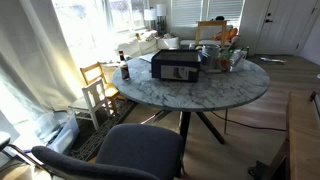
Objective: Pull the chair on the left of the dining table towards the dining table
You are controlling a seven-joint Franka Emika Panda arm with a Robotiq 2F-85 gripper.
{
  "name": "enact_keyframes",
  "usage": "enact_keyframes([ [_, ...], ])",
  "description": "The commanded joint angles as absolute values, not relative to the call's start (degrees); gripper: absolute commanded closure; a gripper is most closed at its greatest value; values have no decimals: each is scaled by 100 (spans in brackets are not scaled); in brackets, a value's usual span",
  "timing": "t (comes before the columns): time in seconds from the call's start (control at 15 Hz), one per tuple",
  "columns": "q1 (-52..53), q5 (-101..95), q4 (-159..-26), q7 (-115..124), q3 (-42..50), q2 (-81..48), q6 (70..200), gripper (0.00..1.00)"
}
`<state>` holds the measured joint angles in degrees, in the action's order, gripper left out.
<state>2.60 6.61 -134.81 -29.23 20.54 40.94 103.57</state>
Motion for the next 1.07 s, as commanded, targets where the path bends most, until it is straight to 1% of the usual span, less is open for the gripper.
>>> enact_keyframes([
  [0.0,134,735,-13470,-2991,1966,4058,10339,0],
  [0.73,134,735,-13470,-2991,1966,4058,10339,0],
  [1.0,470,997,-13340,-2849,1518,3798,10443,0],
])
